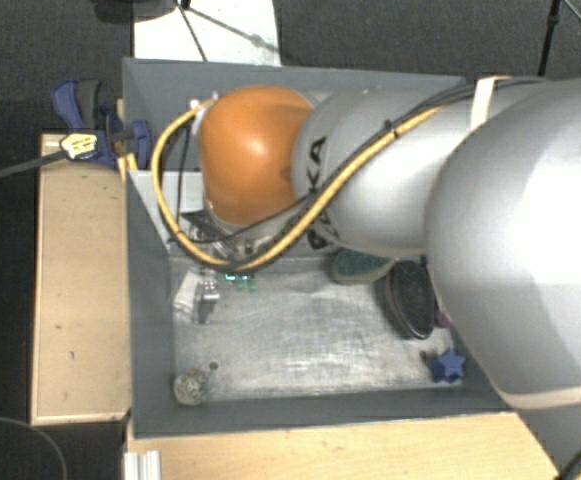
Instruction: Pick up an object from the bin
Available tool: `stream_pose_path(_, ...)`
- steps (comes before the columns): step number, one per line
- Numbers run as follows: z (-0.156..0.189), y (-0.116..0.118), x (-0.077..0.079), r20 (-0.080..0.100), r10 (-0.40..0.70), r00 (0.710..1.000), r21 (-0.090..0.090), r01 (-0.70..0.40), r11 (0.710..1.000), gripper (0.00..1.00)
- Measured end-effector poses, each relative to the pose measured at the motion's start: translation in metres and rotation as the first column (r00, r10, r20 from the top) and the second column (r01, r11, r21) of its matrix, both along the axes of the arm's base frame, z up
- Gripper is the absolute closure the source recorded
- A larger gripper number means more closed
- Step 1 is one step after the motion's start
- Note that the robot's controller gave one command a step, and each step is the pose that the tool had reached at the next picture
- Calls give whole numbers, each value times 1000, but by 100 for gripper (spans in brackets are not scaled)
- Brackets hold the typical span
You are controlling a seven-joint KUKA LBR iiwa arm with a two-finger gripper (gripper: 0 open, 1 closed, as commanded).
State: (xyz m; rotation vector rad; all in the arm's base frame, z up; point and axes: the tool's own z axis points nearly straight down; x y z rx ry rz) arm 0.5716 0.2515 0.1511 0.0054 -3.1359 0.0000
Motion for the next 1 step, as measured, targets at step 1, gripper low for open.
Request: stream_pose_path(1, -82, 2, 15, 5, 236, 972, 0, -236, 972, 0)
